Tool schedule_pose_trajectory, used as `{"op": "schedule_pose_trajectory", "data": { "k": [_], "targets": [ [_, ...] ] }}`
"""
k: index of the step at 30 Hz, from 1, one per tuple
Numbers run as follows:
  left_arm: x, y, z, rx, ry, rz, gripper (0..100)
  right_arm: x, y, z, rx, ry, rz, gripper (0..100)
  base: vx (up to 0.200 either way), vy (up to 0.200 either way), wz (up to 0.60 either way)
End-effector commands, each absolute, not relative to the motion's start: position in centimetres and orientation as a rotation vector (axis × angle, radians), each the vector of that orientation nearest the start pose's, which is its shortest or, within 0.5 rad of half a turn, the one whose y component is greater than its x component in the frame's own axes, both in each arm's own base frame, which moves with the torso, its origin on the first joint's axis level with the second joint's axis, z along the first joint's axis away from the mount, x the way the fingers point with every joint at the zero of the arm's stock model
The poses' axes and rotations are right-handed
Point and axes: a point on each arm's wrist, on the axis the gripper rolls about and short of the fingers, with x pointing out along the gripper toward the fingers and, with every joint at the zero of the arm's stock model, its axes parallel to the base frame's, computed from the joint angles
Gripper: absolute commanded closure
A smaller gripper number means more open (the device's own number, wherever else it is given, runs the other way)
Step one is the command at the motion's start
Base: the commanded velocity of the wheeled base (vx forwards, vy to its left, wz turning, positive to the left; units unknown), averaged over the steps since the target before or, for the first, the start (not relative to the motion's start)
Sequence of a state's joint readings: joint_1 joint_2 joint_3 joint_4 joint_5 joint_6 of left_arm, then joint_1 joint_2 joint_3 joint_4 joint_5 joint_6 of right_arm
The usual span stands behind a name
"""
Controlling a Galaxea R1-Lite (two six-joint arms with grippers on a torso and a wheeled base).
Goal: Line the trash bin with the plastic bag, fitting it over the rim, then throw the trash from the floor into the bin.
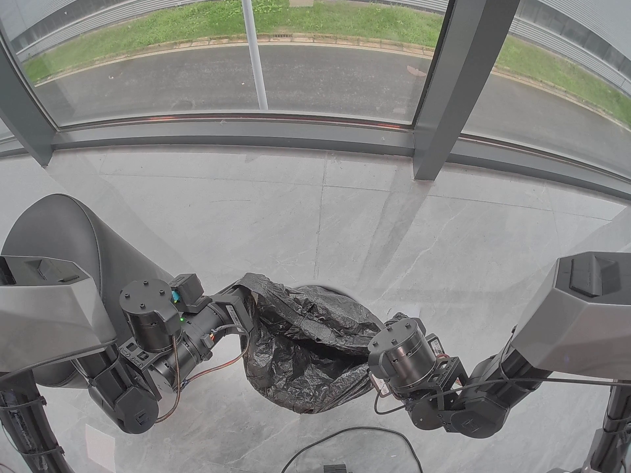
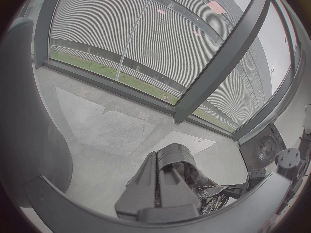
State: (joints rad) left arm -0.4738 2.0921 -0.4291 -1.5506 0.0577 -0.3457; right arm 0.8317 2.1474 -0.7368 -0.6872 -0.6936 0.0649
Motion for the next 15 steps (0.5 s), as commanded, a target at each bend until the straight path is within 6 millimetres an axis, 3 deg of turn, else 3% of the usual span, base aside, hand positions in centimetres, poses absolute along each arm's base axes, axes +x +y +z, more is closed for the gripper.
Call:
{"op": "schedule_pose_trajectory", "data": {
  "k": [1,15],
  "targets": [
    [27.62,-14.02,6.61,-0.308,0.187,-0.391,100,23.48,23.58,1.61,-0.432,0.548,0.091,100,0.0,0.0,0.0],
    [27.46,-13.94,6.63,-0.307,0.19,-0.39,100,23.32,23.11,2.08,-0.346,0.545,0.063,100,0.0,0.0,0.0]
  ]
}}
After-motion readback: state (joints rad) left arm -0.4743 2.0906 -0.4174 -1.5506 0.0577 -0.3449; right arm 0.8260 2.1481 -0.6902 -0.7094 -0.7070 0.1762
